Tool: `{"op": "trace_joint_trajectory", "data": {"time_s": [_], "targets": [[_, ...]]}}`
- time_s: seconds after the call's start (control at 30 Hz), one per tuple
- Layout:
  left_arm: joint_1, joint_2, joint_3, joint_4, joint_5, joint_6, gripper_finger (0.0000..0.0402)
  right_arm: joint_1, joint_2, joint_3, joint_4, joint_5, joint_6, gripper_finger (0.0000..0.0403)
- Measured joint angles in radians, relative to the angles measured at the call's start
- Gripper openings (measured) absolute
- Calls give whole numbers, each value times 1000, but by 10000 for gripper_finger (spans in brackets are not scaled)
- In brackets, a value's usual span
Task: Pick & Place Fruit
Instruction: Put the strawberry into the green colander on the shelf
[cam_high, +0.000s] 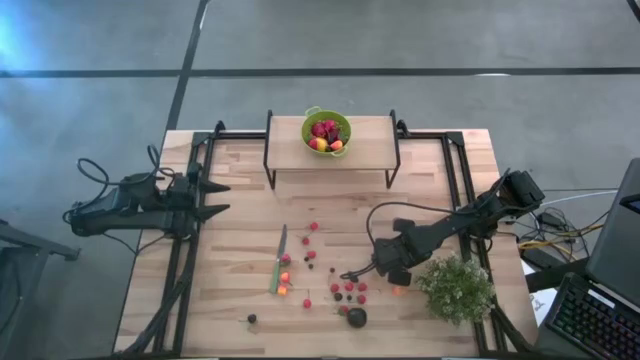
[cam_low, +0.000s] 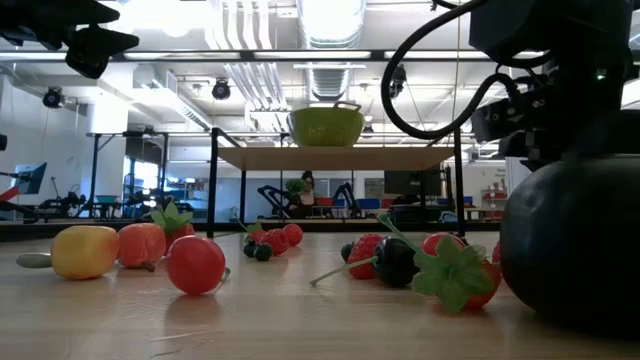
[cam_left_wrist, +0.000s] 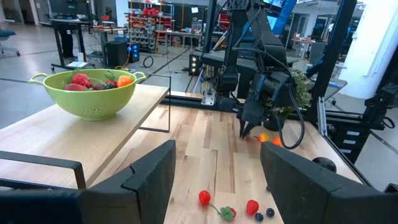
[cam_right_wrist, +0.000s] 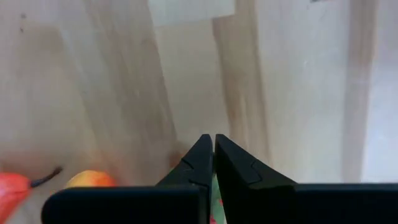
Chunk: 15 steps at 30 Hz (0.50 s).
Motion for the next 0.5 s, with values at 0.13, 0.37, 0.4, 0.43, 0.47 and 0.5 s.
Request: {"op": "trace_joint_trajectory", "data": {"time_s": [0.13,0.37,0.4,0.43,0.47,0.5], "targets": [[0,0,0,0,0,0,241,-6,0,0,0,55,-32,9],[0,0,0,0,0,0,241,-29,0,11,3,141,-77,8],[0,0,0,0,0,0,241,-34,0,17,2,143,-85,8],[0,0,0,0,0,0,241,-39,0,24,2,143,-96,8],[0,0,0,0,0,0,241,-43,0,34,2,143,-108,8],[0,0,0,0,0,0,241,-47,0,46,2,143,-122,8]]}}
